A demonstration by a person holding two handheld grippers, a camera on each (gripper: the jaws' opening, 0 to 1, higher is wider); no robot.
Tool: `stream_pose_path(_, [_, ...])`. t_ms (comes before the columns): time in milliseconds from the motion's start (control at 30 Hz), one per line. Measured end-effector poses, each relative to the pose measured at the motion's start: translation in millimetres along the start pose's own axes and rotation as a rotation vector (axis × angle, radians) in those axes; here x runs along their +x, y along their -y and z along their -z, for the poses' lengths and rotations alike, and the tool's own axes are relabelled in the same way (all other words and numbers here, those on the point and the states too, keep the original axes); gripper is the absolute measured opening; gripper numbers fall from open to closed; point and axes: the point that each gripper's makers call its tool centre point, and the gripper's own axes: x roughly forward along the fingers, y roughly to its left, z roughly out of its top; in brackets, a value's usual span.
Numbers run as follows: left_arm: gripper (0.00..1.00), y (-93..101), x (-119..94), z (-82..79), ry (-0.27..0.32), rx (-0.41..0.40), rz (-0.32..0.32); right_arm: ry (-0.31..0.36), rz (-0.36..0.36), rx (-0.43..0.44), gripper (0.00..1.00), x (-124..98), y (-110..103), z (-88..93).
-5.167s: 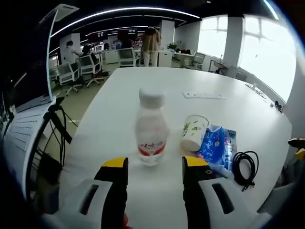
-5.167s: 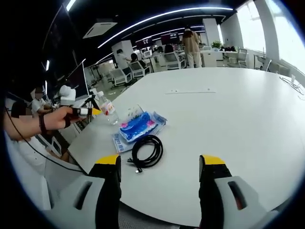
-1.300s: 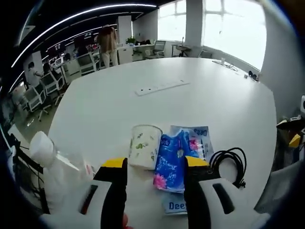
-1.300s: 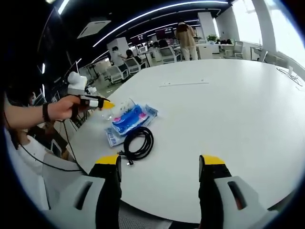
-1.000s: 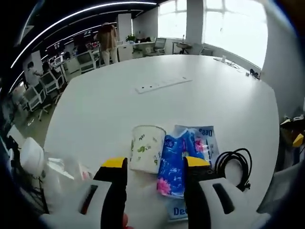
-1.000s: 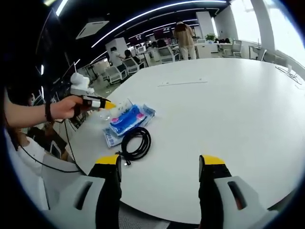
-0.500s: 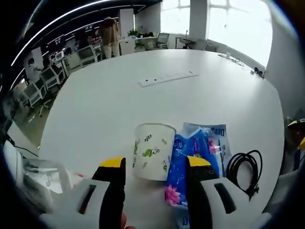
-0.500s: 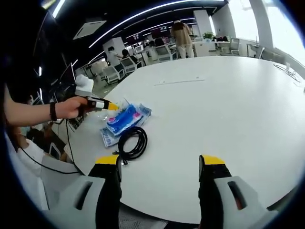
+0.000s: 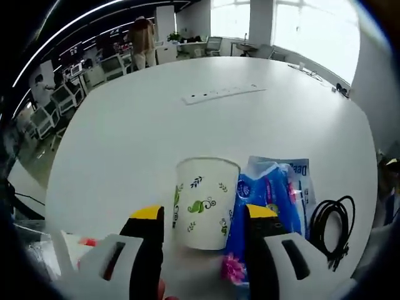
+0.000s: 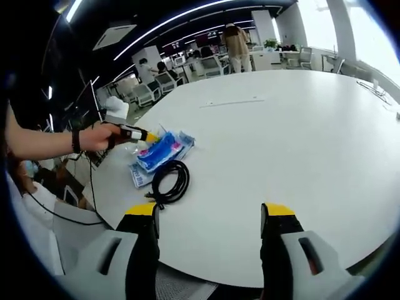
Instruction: Arrange the tabletop items into an orderly group along one side of the table until the central work area is clear of visible clutter.
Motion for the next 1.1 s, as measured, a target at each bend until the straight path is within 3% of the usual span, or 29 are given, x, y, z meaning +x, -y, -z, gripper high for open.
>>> stream_pose_path(533, [0.39, -8.5, 4.1, 9.4, -0.043, 0.009, -0.022, -0.003, -0.009, -0.014, 0.65, 6.7, -6.2, -2.7])
stream_pose_path(1100, [0.38, 3.6, -20.6, -2.3, 0.034, -0.001, -0.019, 0.012, -0.027, -0.027, 0.65, 6.5, -14.2, -4.9])
